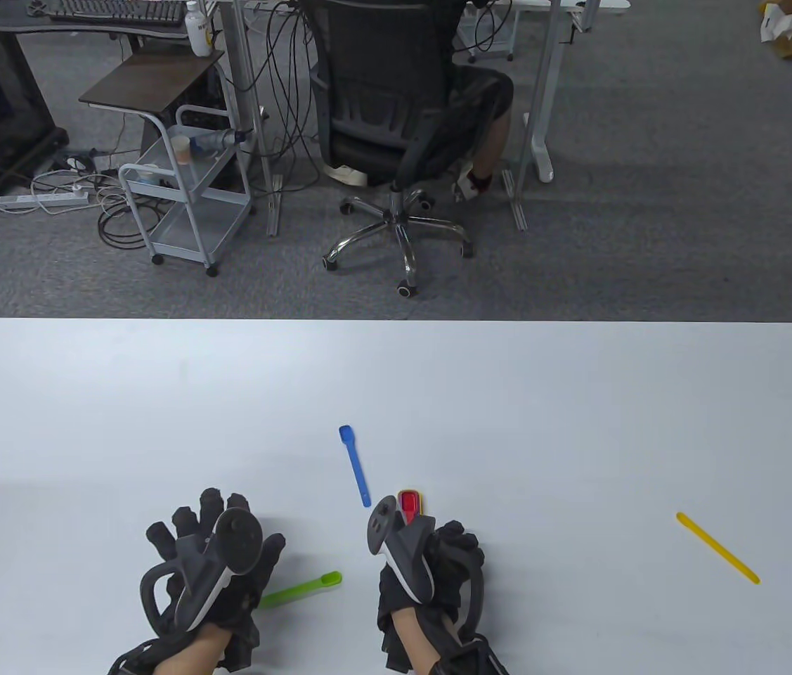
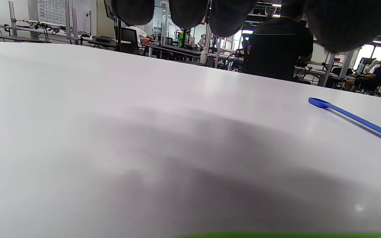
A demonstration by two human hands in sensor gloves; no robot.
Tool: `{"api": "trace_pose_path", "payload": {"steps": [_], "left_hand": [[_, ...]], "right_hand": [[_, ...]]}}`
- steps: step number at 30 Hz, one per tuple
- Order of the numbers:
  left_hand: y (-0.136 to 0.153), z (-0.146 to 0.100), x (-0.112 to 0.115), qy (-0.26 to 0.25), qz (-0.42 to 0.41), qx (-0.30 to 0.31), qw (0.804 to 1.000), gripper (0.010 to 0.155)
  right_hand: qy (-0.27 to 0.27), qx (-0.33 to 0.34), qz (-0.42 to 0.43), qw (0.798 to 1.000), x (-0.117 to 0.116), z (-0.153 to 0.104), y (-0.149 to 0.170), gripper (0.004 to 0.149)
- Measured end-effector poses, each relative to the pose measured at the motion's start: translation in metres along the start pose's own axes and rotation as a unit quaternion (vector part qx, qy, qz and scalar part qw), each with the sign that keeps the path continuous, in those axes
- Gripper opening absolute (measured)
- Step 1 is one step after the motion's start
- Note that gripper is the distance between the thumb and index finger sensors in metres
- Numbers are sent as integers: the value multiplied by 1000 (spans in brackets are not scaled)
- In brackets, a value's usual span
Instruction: Nest measuring spoons
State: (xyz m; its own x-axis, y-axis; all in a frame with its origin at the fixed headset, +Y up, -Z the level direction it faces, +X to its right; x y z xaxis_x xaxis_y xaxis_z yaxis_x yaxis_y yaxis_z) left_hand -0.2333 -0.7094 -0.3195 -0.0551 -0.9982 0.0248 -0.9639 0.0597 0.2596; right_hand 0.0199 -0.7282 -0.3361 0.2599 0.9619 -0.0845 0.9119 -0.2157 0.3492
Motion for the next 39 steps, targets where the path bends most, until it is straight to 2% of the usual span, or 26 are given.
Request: {"api": "trace_pose_path", "payload": {"steps": [5, 9, 14, 24, 31, 39], "left_hand": [[0, 0, 0, 0, 1, 0, 1000, 83], [0, 0, 0, -1, 1, -1, 1000, 83], [0, 0, 0, -1, 0, 1, 1000, 83], [-3, -5, -5, -11, -2, 7, 1000, 83], [-5, -9, -9, -20, -6, 12, 1000, 83], [-5, -10, -9, -26, -5, 13, 1000, 83]], "right_hand": [[-4, 2, 4, 1000, 0, 1, 0, 54], [-12, 5, 11, 1000, 2, 1, 2, 66], [-2, 16, 18, 1000, 13, 2, 8, 75], [19, 29, 28, 999, 37, 4, 38, 77], [45, 22, 30, 998, 58, 11, 73, 77], [63, 8, 37, 997, 68, 23, 116, 77]]}}
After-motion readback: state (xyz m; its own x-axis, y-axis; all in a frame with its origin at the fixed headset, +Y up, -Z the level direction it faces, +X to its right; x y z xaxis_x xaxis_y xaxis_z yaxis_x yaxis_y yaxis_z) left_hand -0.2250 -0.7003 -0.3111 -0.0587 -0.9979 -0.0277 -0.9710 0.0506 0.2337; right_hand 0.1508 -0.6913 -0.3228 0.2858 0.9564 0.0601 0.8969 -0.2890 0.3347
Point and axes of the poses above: the tracker on the back of each hand, its own y axis roughly to the little-finger side, its own z axis roughly from the wrist to the fingertips, x = y × z, the point moved 3 cm from there along z, roughly from the wrist to the fingertips, and after that the axes turned 12 degrees about z, right-handed, at the moved point
